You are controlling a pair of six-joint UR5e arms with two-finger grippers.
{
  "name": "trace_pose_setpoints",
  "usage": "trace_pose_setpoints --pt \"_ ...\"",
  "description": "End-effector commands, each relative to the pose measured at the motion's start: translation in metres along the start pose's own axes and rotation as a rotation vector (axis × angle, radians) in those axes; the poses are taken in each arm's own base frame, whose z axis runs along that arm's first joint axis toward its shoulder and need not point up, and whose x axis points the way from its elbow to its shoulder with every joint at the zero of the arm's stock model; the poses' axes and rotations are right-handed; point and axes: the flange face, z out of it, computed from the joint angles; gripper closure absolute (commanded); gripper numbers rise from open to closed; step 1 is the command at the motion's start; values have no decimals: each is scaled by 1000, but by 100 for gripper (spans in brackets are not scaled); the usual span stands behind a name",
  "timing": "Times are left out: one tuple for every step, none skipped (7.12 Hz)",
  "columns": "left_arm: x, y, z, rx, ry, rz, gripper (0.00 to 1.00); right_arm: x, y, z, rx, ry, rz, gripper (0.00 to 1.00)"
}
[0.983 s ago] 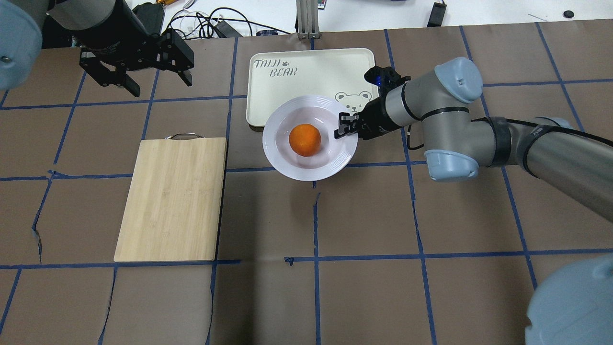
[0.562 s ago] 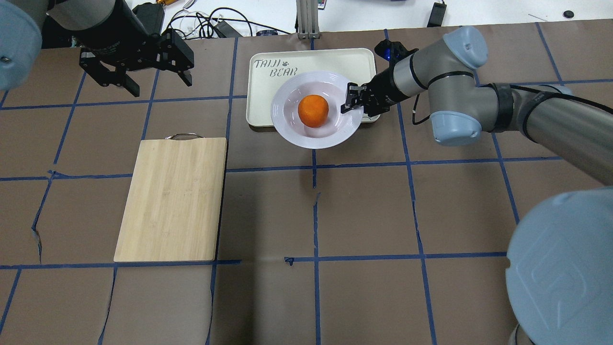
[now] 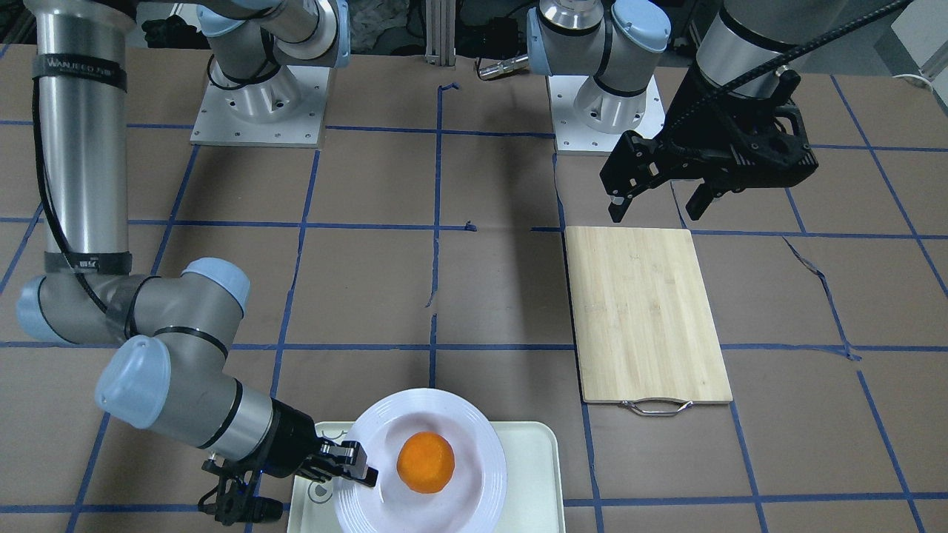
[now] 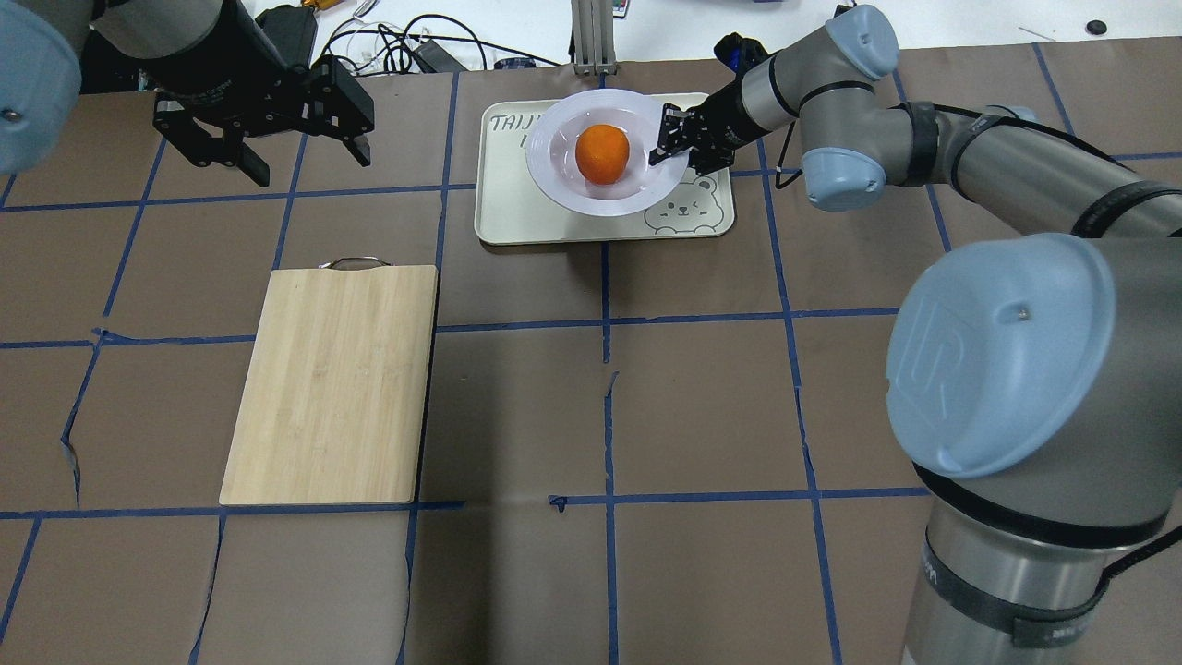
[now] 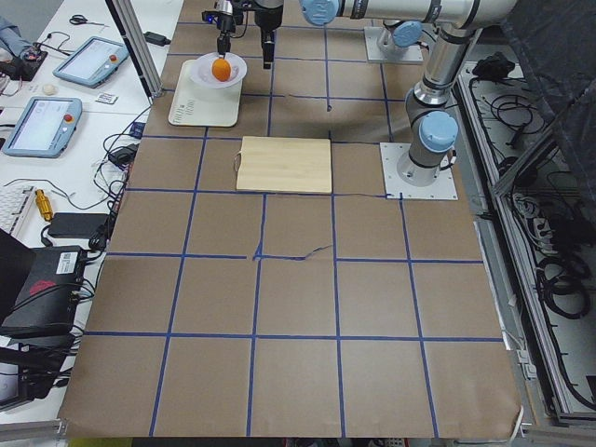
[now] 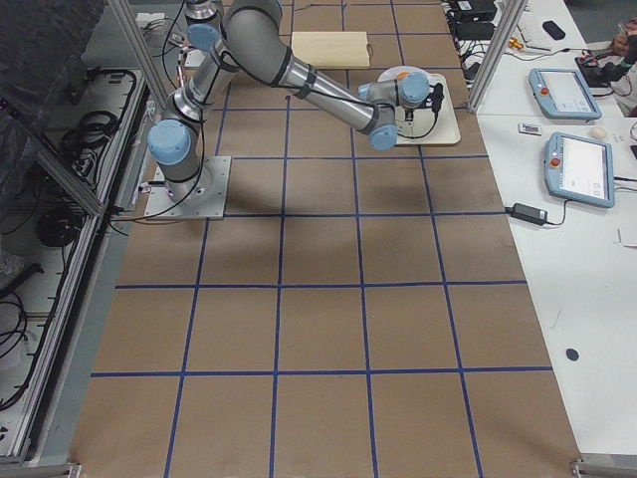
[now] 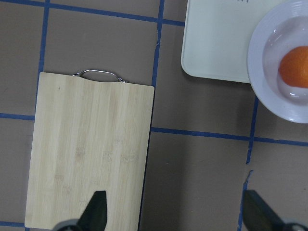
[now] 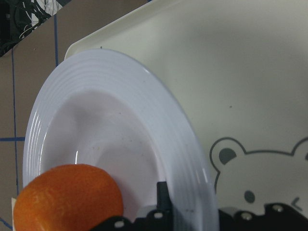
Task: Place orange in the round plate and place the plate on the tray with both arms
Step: 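Open the right gripper to release the plate rim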
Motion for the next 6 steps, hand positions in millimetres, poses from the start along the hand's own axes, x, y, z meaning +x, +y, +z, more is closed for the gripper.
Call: trace_pose_setpoints --pt "0 0 0 0 0 0 0 15 -22 24 1 0 32 100" --pt "0 0 0 0 0 0 0 22 -21 32 -6 11 38 100" --pt "0 0 0 0 0 0 0 26 -21 37 -9 10 41 100" --pt "0 0 0 0 0 0 0 27 -22 37 -8 11 39 100" --pt "0 0 0 0 0 0 0 25 -23 36 -3 12 35 100" --pt "0 0 0 0 0 0 0 27 -23 37 -5 15 35 96"
